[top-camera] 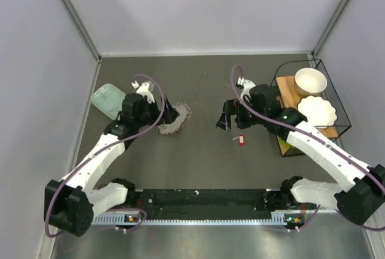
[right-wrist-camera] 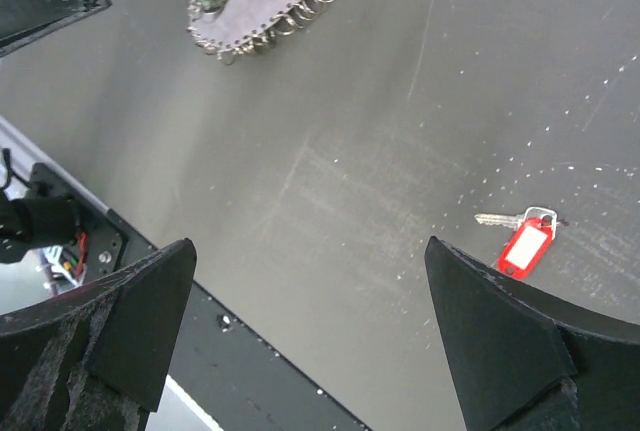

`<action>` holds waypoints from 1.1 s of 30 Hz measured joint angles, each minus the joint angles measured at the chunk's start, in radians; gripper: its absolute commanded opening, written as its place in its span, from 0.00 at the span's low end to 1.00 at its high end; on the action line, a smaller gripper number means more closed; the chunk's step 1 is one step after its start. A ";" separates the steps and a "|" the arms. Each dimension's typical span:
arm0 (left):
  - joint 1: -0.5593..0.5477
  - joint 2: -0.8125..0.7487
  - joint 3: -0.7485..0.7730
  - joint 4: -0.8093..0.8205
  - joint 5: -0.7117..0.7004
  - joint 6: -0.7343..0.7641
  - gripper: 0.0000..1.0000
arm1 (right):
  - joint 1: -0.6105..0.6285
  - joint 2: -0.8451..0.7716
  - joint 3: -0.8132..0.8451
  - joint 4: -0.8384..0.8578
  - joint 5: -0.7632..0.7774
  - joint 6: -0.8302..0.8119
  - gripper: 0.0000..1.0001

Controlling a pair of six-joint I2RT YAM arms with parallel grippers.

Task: Remove the keys from the keyring

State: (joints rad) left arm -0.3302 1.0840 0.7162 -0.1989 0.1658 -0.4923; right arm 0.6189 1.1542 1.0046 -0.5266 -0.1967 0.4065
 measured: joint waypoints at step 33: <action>0.000 -0.445 -0.081 0.256 0.458 -0.015 0.99 | 0.007 -0.291 0.010 -0.012 -0.006 0.068 0.99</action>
State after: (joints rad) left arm -0.3302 0.6392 0.6353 0.0574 0.6235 -0.5072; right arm 0.6258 0.8635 1.0142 -0.5385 -0.2028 0.4744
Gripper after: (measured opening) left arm 0.987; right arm 0.987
